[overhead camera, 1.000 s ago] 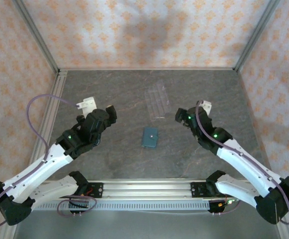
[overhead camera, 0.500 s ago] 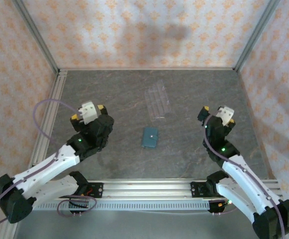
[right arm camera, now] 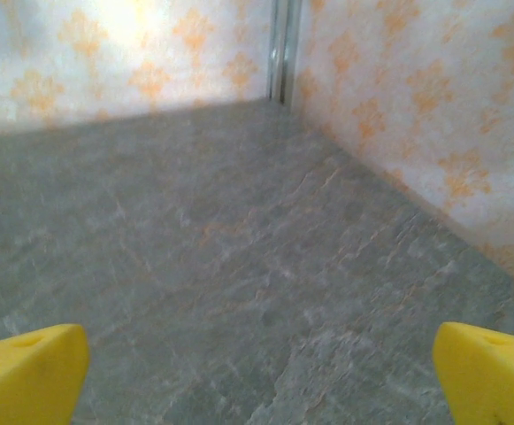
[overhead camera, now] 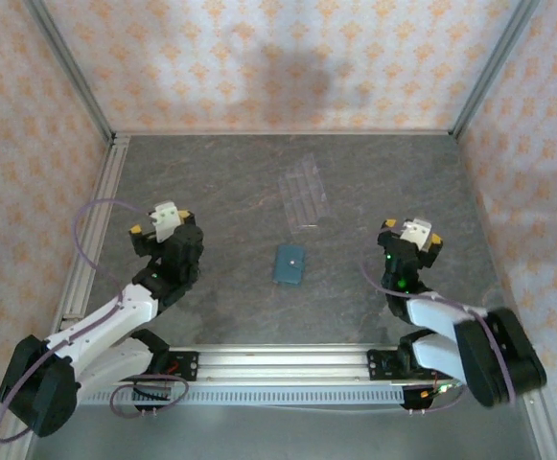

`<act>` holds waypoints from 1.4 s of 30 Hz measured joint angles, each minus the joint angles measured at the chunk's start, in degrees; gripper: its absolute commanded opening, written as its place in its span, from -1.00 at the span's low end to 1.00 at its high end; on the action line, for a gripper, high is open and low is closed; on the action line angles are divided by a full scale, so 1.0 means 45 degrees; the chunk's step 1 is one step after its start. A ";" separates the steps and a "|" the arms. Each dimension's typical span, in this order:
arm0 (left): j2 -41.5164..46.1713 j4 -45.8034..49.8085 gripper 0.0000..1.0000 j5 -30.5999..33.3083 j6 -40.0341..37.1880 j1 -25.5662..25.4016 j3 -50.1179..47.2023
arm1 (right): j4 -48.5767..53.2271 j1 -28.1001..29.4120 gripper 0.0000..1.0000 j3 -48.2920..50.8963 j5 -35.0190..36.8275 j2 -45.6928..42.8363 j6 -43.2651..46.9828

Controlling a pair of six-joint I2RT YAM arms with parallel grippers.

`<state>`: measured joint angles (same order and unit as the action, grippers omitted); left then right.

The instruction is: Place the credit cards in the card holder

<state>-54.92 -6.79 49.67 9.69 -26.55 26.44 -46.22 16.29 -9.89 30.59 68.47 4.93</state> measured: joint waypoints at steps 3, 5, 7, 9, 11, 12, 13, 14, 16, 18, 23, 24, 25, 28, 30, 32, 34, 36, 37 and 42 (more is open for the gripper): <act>0.0005 -0.0733 1.00 -0.0636 -0.0335 0.0937 -0.0568 | -0.1462 -0.0005 0.99 -0.0209 -0.0112 0.1972 0.0466; -0.0087 -0.1632 0.99 -0.1049 -0.0763 0.1360 -0.1083 | -0.2336 -0.0087 0.99 -0.0350 -0.0180 0.2841 0.0729; -0.0413 -0.2526 0.99 -0.1486 -0.1161 0.1559 -0.1452 | -0.3463 -0.0262 0.99 -0.0423 -0.0185 0.3657 0.0874; -0.1015 -0.3419 0.99 -0.1953 -0.1515 0.1812 -0.1608 | -0.4362 -0.0389 0.99 -0.0549 -0.0194 0.4507 0.1035; -0.2021 -0.4507 0.99 -0.2419 -0.1753 0.2229 -0.1603 | -0.4124 -0.0529 0.99 -0.0641 -0.0447 0.4483 0.1010; -0.2501 -0.4935 0.99 -0.2618 -0.1812 0.2424 -0.1593 | -0.3886 -0.0733 0.99 -0.0743 -0.0714 0.4299 0.0908; -0.3186 -0.5382 0.99 -0.2759 -0.1870 0.2637 -0.1540 | -0.3759 -0.1035 0.99 -0.0869 -0.1059 0.4133 0.0767; -0.3808 -0.5795 0.99 -0.2807 -0.1928 0.2773 -0.1481 | -0.3750 -0.1447 0.99 -0.1015 -0.1428 0.4075 0.0559; -0.4959 -0.6470 0.99 -0.2919 -0.2011 0.2948 -0.1341 | -0.4065 -0.2089 0.99 -0.1229 -0.1855 0.4386 0.0238; -0.5746 -0.6815 0.99 -0.3201 -0.2030 0.3167 -0.1161 | -0.3492 -0.2370 0.99 -0.1389 -0.2181 0.4488 -0.0044; -0.6149 -0.7082 0.99 -0.4726 -0.1923 0.4201 -0.0899 | -0.2458 -0.2497 0.99 -0.2084 -0.2885 0.4537 -0.0389; -0.6169 -0.7159 0.99 -0.5051 -0.1933 0.4323 -0.0879 | -0.2390 -0.2497 0.99 -0.2132 -0.2963 0.4537 -0.0408; -0.6300 -0.7495 0.99 -0.5362 -0.1933 0.4415 -0.0884 | -0.2380 -0.2501 0.99 -0.2137 -0.3045 0.4537 -0.0427; -0.6805 -0.8097 0.99 -0.6042 -0.1938 0.4435 -0.0903 | -0.2186 -0.2501 0.99 -0.2137 -0.3147 0.4537 -0.0437; -0.6892 -0.8262 0.99 -0.6314 -0.1938 0.4425 -0.0913 | -0.1987 -0.2501 0.99 -0.2166 -0.3152 0.4537 -0.0442; -0.6892 -0.8315 0.99 -0.6479 -0.1928 0.4478 -0.0908 | -0.1836 -0.2501 0.99 -0.2220 -0.3167 0.4537 -0.0476; -0.6892 -0.8325 0.99 -0.6630 -0.1928 0.4541 -0.0903 | -0.1763 -0.2501 0.99 -0.2244 -0.3196 0.4537 -0.0481; -0.6892 -0.8325 0.99 -0.6688 -0.1923 0.4580 -0.0899 | -0.1705 -0.2501 0.99 -0.2259 -0.3196 0.4537 -0.0481; -0.6892 -0.8325 0.99 -0.6717 -0.1923 0.4595 -0.0899 | -0.1690 -0.2501 0.99 -0.2259 -0.3196 0.4537 -0.0481; -0.6892 -0.8320 0.99 -0.6771 -0.1923 0.4600 -0.0899 | -0.1671 -0.2501 0.99 -0.2283 -0.3201 0.4537 -0.0481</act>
<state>-85.93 -44.23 19.20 1.04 -5.85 22.39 -53.74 5.04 -20.16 16.19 88.88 2.76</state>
